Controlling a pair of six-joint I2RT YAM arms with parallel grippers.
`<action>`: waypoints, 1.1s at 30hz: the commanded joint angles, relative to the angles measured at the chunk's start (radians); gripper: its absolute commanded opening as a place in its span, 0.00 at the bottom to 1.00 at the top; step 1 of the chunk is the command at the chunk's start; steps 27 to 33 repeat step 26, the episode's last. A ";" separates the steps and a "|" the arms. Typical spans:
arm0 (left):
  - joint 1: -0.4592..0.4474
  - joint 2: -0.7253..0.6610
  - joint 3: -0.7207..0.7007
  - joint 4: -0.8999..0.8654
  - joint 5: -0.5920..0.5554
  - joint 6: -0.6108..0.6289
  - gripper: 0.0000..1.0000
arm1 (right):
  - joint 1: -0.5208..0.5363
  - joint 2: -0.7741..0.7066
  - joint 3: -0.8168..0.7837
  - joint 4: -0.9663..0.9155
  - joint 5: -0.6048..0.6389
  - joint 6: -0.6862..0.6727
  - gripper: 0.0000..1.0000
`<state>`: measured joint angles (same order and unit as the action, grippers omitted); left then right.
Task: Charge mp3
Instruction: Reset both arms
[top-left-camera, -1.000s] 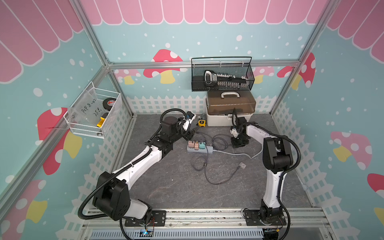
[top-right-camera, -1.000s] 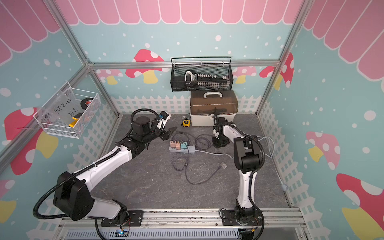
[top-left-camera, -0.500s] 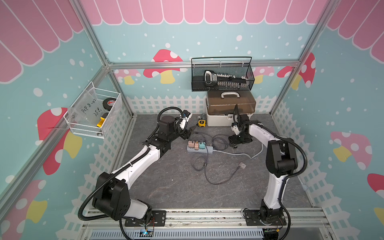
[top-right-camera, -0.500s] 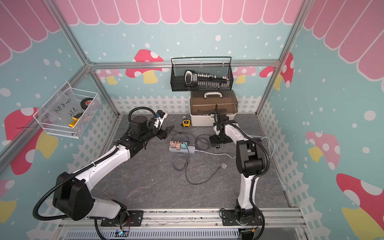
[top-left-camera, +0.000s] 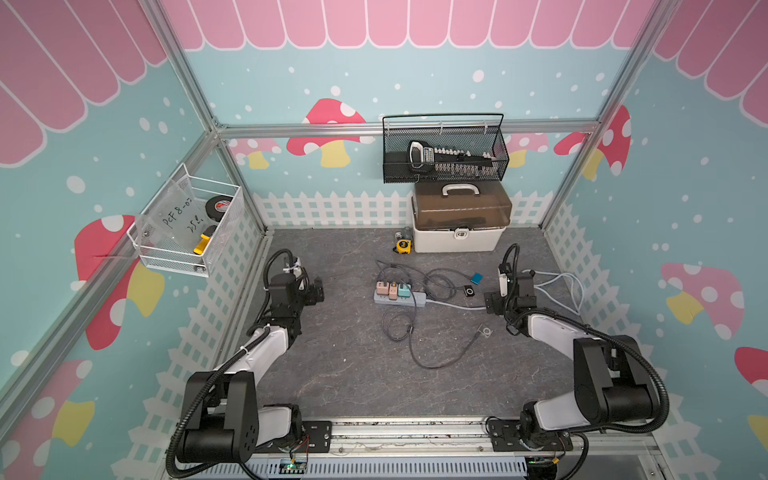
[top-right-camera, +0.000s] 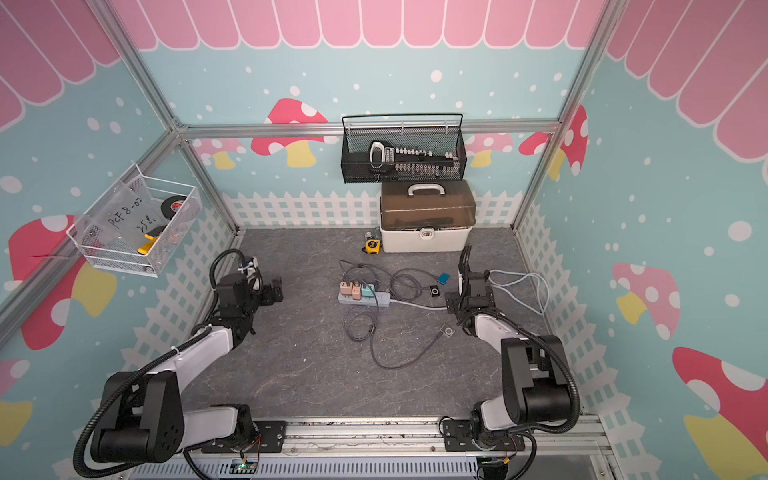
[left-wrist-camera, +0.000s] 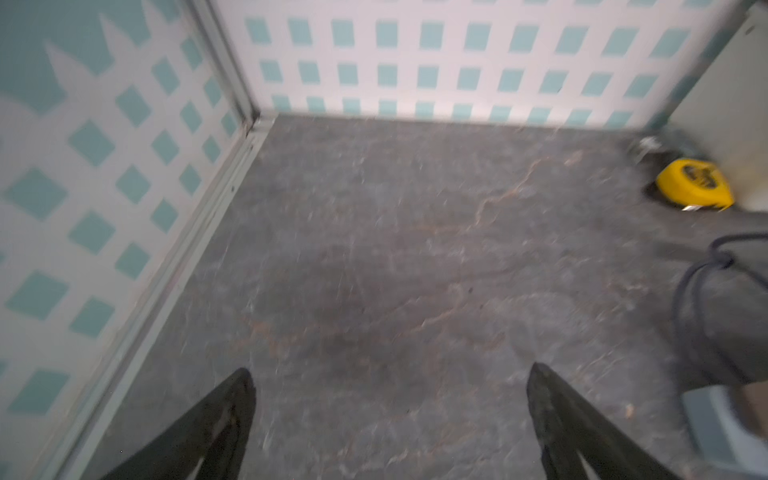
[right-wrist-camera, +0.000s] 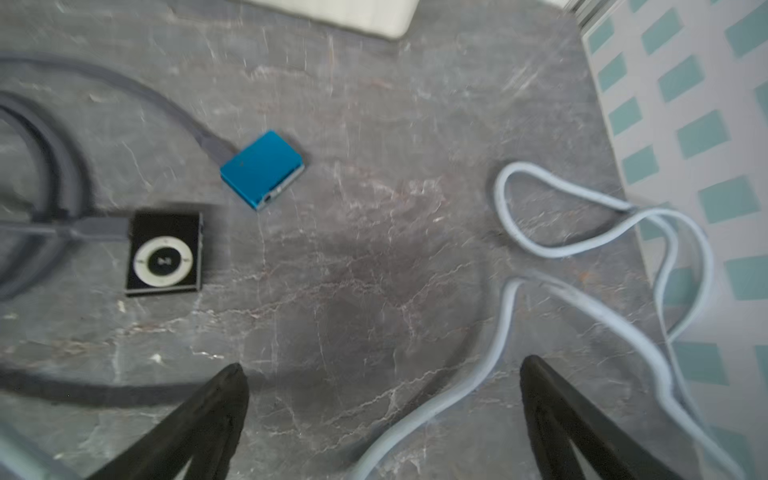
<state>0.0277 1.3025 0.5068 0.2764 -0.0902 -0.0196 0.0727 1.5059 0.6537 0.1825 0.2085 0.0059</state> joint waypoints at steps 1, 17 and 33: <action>0.006 0.036 -0.054 0.273 -0.011 -0.033 0.99 | -0.001 0.001 -0.064 0.316 0.011 -0.020 1.00; -0.028 0.235 -0.110 0.595 0.029 -0.026 0.99 | -0.026 0.008 -0.314 0.758 -0.032 -0.004 1.00; -0.028 0.230 -0.106 0.577 0.031 -0.026 0.99 | -0.031 0.022 -0.295 0.739 -0.053 -0.003 1.00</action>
